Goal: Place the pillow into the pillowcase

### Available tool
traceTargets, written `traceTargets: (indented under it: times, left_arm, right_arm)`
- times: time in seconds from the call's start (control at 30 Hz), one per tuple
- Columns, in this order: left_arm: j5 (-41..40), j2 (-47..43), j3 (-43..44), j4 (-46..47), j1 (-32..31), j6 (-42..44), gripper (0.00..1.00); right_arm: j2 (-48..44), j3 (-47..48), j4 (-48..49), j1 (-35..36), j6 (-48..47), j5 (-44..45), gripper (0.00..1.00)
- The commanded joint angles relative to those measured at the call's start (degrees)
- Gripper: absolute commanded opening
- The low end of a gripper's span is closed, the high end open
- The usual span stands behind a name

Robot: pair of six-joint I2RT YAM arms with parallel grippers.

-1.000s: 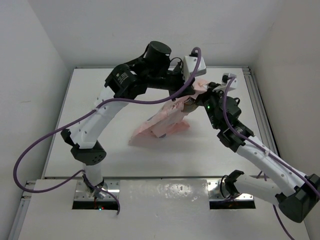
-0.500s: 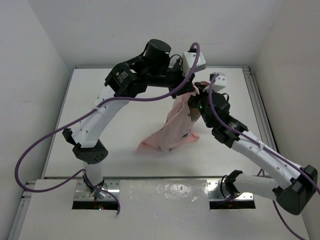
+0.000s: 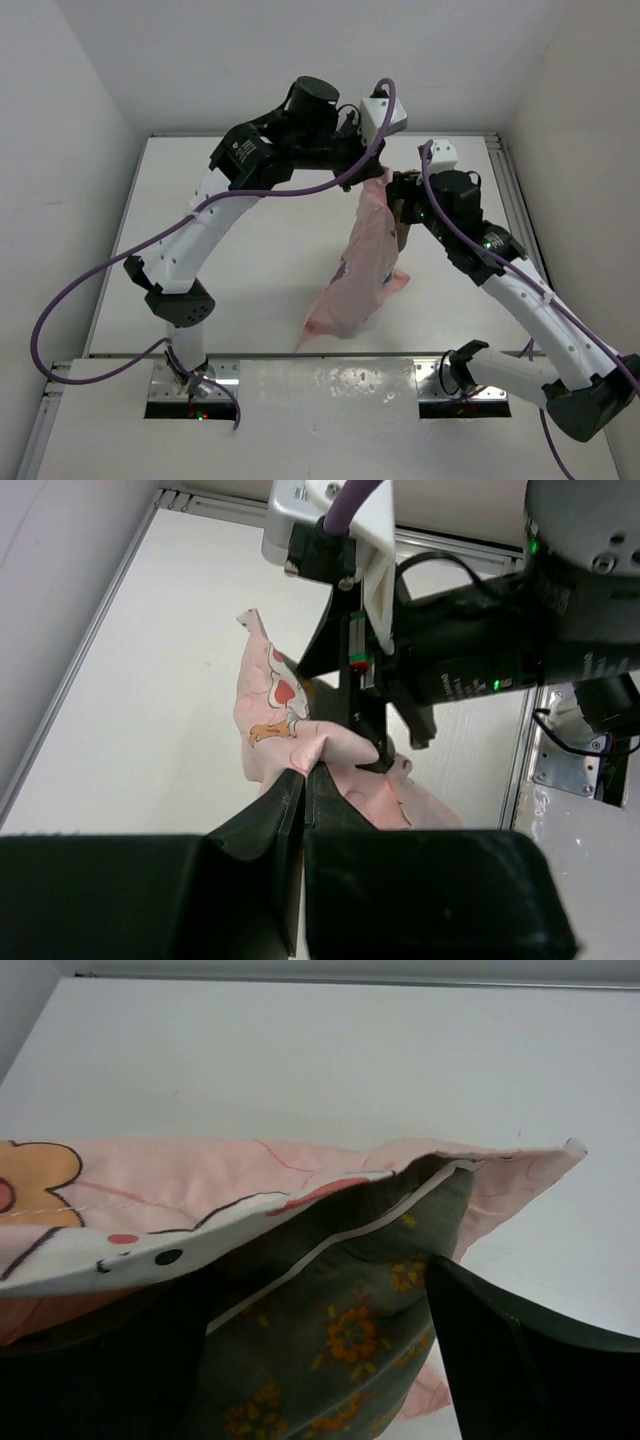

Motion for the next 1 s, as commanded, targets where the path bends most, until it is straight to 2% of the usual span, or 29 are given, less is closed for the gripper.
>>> traceTargets:
  times: [0.0,0.07,0.13,0.33,0.5,0.6,0.73,0.83,0.97]
  left_arm:
    - [-2.6,-4.6,0.7,8.5,1.1,1.4,0.0]
    - [-1.5,-4.8,0.5,8.1,1.1,2.0,0.0]
    - [1.0,-5.0,0.1,7.3,1.1,2.7,0.0]
    - [6.0,-6.5,-4.6,4.7,1.0,6.5,0.0]
    - [10.5,-7.4,-6.7,2.5,0.6,9.6,0.0]
    - [11.6,-7.5,-6.8,2.2,0.5,9.8,0.0]
    - [12.3,-7.8,-7.5,1.5,0.2,10.1,0.0]
    - [12.3,-8.2,-8.3,1.3,-0.2,10.1,0.0]
    - [12.3,-8.0,-8.9,1.1,-0.9,10.1,0.0]
  right_arm:
    - [-2.1,4.3,-8.3,-2.8,-4.4,-7.2,0.84]
    - [-2.2,6.1,-10.5,-4.6,-4.6,-7.9,0.88]
    - [-2.0,7.6,-12.1,-5.8,-4.8,-7.9,0.98]
    - [-2.0,12.8,-15.6,-8.4,-2.1,-7.6,0.99]
    - [-3.1,12.2,-15.6,-11.3,1.8,-4.9,0.99]
    - [-2.9,9.0,-13.0,-15.1,5.2,-6.2,0.99]
    - [-2.2,3.0,-3.4,-19.0,14.3,-5.5,0.99]
    - [0.2,3.4,1.2,-22.2,21.7,-3.4,0.99]
    - [4.3,7.4,3.5,-22.7,25.3,-4.6,0.99]
